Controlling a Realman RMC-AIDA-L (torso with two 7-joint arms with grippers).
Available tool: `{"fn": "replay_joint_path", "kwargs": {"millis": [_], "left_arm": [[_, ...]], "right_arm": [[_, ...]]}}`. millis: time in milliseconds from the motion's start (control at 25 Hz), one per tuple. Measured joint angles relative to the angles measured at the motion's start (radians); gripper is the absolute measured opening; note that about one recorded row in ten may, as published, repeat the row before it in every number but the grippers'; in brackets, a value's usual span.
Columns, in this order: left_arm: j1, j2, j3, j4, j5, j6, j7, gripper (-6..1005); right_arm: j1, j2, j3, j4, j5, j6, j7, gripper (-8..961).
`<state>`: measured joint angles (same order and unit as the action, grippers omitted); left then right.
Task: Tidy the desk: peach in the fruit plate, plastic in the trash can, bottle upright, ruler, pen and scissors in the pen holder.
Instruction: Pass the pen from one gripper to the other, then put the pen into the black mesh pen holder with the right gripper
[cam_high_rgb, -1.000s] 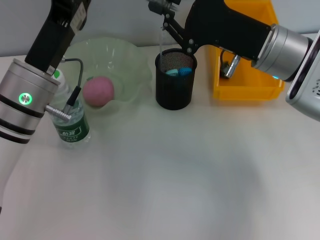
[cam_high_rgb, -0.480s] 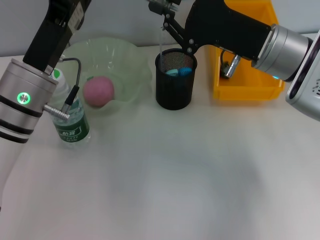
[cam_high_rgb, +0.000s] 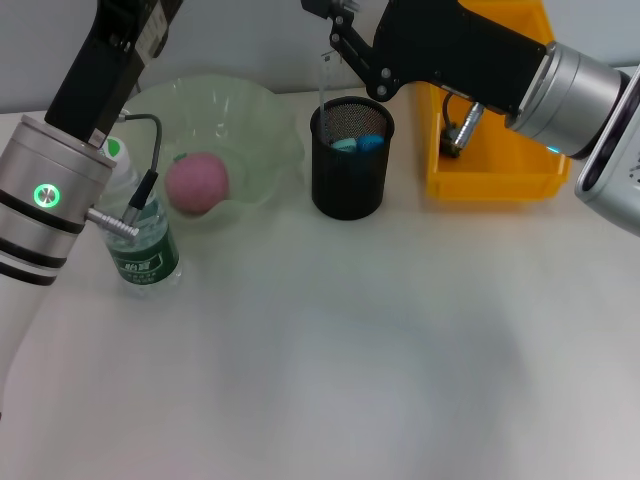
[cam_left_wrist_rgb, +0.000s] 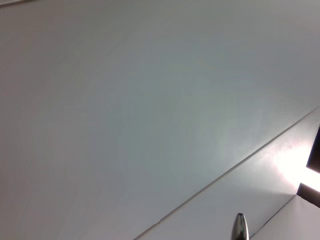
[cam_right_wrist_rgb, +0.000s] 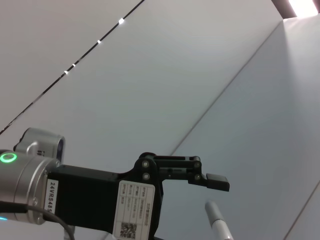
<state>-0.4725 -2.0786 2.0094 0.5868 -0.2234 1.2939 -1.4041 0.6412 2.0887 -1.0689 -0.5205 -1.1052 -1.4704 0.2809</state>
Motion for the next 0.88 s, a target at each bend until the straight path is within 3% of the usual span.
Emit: {"fn": "replay_joint_path", "kwargs": {"millis": [320,440,640,880], "left_arm": [[0.006,0.007,-0.002,0.003,0.013,0.113,0.201,798],[0.015,0.016,-0.037,-0.009,0.085,0.170,0.303,799],[0.025,0.025,-0.240,-0.006,0.455,0.205,0.364,799],[0.027,0.072,-0.412,0.080,0.915,0.247,0.323,799]], "right_arm": [[-0.009,-0.004,0.001,0.048,0.165,-0.026,0.022,132],[-0.024,-0.006,0.009,0.057,0.236,-0.046,0.085,132],[-0.053,-0.010,0.034,0.045,0.286,-0.056,0.207,133],[-0.083,-0.016,0.057,-0.015,0.263,-0.050,0.386,133]]}}
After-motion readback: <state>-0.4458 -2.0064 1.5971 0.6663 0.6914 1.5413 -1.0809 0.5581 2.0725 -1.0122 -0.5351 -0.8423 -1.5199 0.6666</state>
